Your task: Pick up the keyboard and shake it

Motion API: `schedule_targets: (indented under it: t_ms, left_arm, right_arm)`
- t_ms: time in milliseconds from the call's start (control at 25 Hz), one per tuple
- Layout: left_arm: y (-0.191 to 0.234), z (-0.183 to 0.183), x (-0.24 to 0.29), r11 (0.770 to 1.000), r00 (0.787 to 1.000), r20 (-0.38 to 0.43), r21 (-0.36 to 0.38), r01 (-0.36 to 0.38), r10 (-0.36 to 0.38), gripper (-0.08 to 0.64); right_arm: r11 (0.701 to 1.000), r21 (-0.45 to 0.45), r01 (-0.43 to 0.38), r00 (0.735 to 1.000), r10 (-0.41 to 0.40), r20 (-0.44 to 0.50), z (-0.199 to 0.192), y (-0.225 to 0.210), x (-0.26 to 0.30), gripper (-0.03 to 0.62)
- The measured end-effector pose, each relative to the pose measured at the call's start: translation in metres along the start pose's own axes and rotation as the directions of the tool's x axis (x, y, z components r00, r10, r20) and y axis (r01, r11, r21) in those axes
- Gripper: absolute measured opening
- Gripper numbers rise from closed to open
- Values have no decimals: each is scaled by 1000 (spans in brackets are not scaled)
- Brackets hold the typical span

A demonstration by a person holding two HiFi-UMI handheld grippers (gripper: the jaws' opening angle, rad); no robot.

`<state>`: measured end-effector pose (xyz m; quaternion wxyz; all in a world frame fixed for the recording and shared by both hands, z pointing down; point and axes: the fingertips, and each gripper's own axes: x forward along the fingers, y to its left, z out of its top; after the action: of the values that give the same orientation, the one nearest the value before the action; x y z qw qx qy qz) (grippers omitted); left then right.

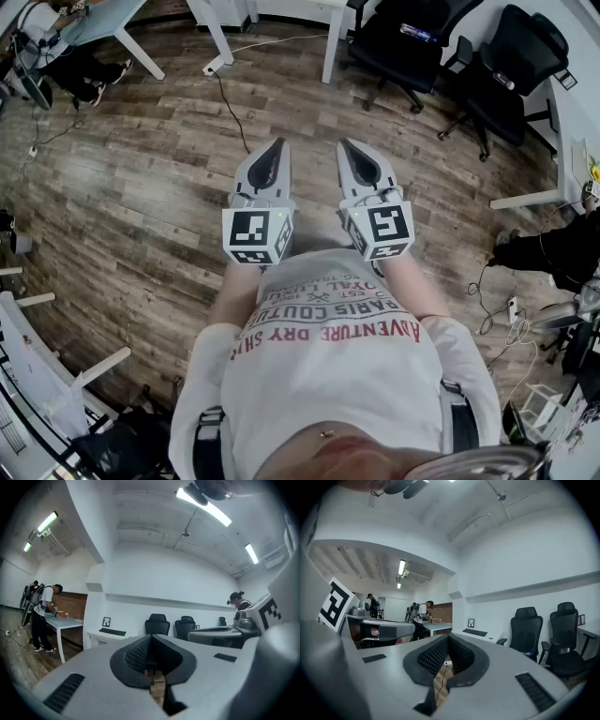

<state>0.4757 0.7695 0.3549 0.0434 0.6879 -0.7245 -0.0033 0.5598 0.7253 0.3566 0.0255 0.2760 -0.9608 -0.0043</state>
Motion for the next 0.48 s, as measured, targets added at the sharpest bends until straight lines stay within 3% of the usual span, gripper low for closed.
schedule_targets:
  t_ms: [480]
  left_arm:
    - [21,-8,-1,999,1000,-7,-38,13,-13,26]
  right_arm:
    - [1000,30,-5,1000,5,-12,-10,13,17,25]
